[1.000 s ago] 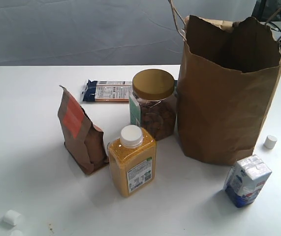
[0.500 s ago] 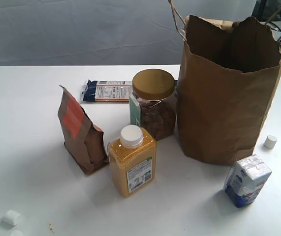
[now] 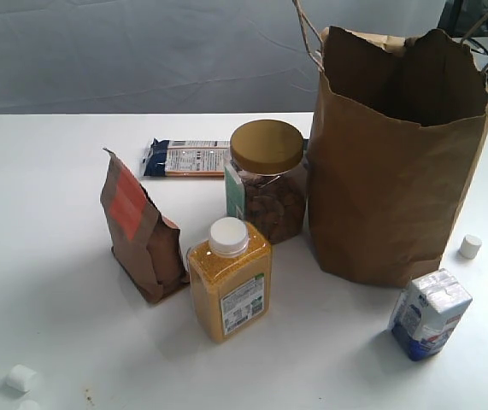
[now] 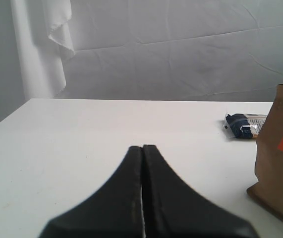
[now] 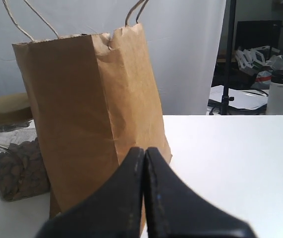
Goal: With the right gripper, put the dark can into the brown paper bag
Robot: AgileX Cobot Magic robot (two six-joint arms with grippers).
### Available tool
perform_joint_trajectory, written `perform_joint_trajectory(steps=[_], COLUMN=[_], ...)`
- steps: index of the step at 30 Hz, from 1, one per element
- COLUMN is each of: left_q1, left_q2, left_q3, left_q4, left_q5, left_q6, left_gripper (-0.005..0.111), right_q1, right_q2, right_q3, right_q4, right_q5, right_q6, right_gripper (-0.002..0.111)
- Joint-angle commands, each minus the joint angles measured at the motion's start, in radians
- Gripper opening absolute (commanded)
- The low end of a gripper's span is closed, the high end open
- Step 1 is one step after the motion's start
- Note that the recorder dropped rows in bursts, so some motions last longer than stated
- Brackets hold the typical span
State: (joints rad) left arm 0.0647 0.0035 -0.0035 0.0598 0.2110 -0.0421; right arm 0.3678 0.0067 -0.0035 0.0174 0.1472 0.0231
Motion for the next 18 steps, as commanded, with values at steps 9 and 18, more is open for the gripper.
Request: perform_joint_trajectory(steps=[9,18], left_q1=[-0.006,-0.006], left_q2=[-0.003,-0.003], left_q3=[0.004,0.004], left_q4=[0.003,0.003], left_q5=[-0.005,-0.005], left_q6=[-0.003,-0.003], left_gripper=[0.000,0.000], right_q1=[-0.015,-0.134], right_q2=[-0.007,-0.007], right_q3=[0.004,0.004], right_q4=[0.006,0.006], right_q5=[-0.014,-0.014], right_q6=[0.000,0.000], right_gripper=[0.000,0.000])
